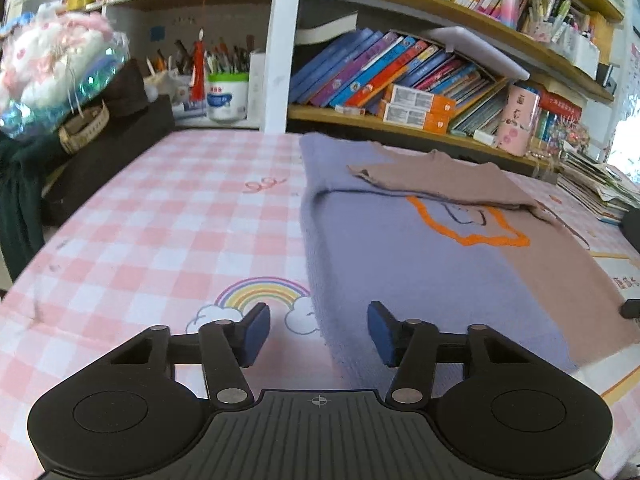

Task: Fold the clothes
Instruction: 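Move both open grippers to the sweater hem, then grasp the lavender hem with the left gripper while the right gripper grasps the pink hem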

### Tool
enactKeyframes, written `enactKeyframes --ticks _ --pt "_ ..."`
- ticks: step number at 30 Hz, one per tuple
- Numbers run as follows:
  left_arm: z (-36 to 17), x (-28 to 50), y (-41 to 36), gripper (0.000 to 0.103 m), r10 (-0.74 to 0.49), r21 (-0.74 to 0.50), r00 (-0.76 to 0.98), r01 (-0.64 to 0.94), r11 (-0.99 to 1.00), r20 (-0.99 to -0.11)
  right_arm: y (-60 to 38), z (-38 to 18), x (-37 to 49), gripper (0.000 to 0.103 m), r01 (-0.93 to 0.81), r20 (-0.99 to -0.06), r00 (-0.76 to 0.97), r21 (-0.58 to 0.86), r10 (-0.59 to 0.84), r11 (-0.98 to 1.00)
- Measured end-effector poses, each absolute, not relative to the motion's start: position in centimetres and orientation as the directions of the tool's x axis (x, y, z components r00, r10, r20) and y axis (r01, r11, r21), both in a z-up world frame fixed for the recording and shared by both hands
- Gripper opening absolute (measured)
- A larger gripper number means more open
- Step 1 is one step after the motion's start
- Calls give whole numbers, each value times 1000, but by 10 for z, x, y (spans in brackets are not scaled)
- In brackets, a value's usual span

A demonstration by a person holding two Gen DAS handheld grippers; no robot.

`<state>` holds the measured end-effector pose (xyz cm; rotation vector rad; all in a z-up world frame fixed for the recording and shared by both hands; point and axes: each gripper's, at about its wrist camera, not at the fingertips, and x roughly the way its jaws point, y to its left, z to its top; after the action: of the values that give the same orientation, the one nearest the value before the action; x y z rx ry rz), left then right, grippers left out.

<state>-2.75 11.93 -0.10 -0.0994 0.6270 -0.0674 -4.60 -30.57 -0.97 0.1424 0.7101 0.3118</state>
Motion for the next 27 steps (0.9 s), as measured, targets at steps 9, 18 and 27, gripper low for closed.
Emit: enactKeyframes --ticks 9,18,27 --pt "-3 -16 122 7 -174 -185 790 79 980 -588 -301 -9 -34 10 -265 -628 690 241 358 934" --pt "13 -7 122 7 -308 -326 792 146 934 -527 -322 3 -18 9 -271 -500 665 531 555 803" --pt "-4 -13 131 41 -328 -361 737 122 925 -591 -324 -19 -11 19 -215 -562 617 554 552 804"
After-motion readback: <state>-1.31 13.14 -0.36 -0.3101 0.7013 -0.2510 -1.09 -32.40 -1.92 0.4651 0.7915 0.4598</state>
